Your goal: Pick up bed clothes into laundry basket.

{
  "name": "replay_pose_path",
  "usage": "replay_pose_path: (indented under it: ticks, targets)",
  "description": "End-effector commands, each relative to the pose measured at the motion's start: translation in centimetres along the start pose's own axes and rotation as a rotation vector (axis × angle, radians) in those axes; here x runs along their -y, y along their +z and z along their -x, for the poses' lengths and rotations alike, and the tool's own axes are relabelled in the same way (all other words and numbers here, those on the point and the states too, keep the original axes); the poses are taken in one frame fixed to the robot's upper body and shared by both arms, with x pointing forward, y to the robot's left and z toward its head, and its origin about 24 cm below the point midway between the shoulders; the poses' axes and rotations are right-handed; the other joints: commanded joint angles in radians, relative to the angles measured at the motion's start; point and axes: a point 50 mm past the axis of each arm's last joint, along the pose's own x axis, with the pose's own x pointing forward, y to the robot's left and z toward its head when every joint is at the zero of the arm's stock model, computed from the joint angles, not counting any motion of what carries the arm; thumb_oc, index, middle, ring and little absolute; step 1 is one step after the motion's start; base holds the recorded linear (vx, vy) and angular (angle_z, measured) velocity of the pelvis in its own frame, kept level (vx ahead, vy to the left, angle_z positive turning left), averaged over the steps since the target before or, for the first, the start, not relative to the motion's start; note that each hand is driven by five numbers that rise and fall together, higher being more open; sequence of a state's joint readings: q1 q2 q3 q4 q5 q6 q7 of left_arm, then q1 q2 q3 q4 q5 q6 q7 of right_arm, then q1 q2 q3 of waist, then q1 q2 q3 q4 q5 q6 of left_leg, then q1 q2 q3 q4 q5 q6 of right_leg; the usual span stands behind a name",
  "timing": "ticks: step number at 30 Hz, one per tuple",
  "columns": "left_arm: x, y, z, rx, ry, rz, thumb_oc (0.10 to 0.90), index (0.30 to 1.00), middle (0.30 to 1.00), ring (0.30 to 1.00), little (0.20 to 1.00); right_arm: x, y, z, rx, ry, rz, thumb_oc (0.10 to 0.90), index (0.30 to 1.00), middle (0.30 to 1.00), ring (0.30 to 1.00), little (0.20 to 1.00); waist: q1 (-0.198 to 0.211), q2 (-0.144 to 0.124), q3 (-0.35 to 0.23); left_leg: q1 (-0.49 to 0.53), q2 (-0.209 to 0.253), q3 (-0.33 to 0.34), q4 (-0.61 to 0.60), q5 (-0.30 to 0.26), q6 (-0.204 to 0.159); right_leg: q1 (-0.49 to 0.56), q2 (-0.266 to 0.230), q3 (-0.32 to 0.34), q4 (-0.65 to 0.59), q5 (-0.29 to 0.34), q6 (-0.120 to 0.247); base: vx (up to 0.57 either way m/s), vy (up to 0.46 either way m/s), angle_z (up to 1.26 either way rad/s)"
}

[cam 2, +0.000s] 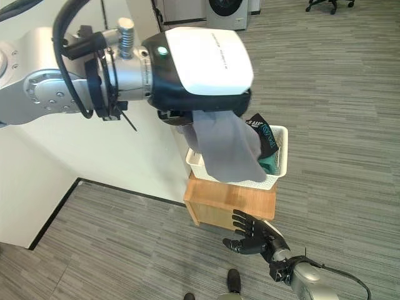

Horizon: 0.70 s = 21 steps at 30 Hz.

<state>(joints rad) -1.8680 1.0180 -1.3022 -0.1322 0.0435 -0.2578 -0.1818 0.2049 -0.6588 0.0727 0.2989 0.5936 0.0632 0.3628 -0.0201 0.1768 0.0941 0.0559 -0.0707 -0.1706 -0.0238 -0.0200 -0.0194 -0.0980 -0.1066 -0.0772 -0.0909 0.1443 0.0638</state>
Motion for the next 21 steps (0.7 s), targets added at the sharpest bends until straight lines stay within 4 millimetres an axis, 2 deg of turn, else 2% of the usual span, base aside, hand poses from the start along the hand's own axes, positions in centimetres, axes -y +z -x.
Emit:
replay_pose_path:
  ticks: [1,9,11,14,17,18,19,20,21]
  targets:
    - [-3.8,-2.6,1.1,-0.156,0.135,-0.11,0.4,0.3,0.3,0.3,0.3,-1.0,3.4,0.9,0.174,0.097,0.048,0.8,0.9,0.9,0.9,0.9,0.012,-0.098,-0.083,-0.094,0.013,-0.023,-0.063,0.073,-0.032,0.191,-0.017,-0.041,0.004,-0.188,0.096,0.01,-0.011,-0.04]
    - [-3.8,-5.0,1.4,-0.263,0.228,-0.057,0.4,0.3,0.3,0.3,0.3,-2.3,2.2,0.9,0.16,0.12,0.014,0.8,0.9,0.9,0.9,0.9,-0.041,-0.077,-0.045,-0.113,0.02,0.027,-0.063,0.068,-0.033,0.146,-0.017,0.011,0.004,-0.179,0.1,0.0,0.011,-0.17]
    - [-3.8,-5.2,1.3,-0.266,0.246,-0.045,0.4,0.3,0.3,0.3,0.3,-2.3,2.0,1.0,0.158,0.117,0.014,0.8,0.9,0.9,0.9,0.9,-0.043,-0.072,-0.041,-0.115,0.019,0.03,-0.063,0.069,-0.033,0.144,-0.019,0.01,0.004,-0.179,0.101,0.0,0.018,-0.18]
    - [-3.6,-5.2,0.9,-0.256,0.305,0.011,0.4,0.3,0.3,0.3,0.3,-2.3,1.7,1.1,0.142,0.106,0.042,0.8,0.9,0.9,0.9,0.9,-0.064,-0.049,-0.021,-0.111,0.015,0.057,-0.063,0.067,-0.04,0.155,-0.031,-0.015,0.011,-0.185,0.1,0.04,0.029,-0.05]
    - [-3.2,-5.3,0.6,-0.256,0.327,0.047,0.4,0.3,0.3,0.3,0.3,-2.3,1.6,1.1,0.125,0.101,0.065,0.8,0.9,0.9,0.9,0.9,-0.079,-0.049,-0.002,-0.097,0.028,0.056,-0.022,0.061,-0.05,0.163,-0.029,-0.008,0.027,-0.197,0.086,-0.01,-0.035,0.02]
    - [-3.1,-5.4,0.6,-0.26,0.329,0.059,0.4,0.3,0.3,0.3,0.3,-2.4,1.8,0.9,0.122,0.107,0.082,0.8,0.9,0.9,0.9,0.9,-0.084,-0.071,0.014,-0.118,0.031,0.068,0.076,0.041,-0.068,0.16,-0.034,-0.001,0.032,-0.197,0.076,-0.08,-0.164,0.02]
    - [-3.4,-5.3,0.5,-0.256,0.333,0.046,0.4,0.3,0.3,0.3,0.3,-2.7,2.0,0.6,0.121,0.129,0.096,0.8,0.9,0.9,0.9,0.9,-0.07,-0.103,0.061,-0.212,0.041,0.074,0.3,0.104,-0.099,0.187,-0.028,0.019,0.032,-0.201,0.053,-0.09,-0.219,0.06]
    - [-3.9,-5.2,0.4,-0.258,0.348,0.034,0.4,0.3,0.3,0.3,0.3,-2.8,2.2,0.5,0.118,0.145,0.108,0.8,0.9,0.9,0.9,0.9,-0.051,-0.122,0.089,-0.281,0.026,0.048,0.425,0.147,-0.108,0.205,-0.031,0.03,0.031,-0.201,0.039,-0.06,-0.162,0.04]
    - [-4.0,-5.2,0.4,-0.257,0.348,0.031,0.4,0.3,0.3,0.3,0.3,-2.8,2.3,0.4,0.12,0.145,0.107,0.8,0.9,0.9,0.9,0.9,-0.052,-0.12,0.091,-0.291,0.026,0.046,0.442,0.142,-0.108,0.205,-0.029,0.028,0.031,-0.202,0.039,0.01,-0.085,0.06]
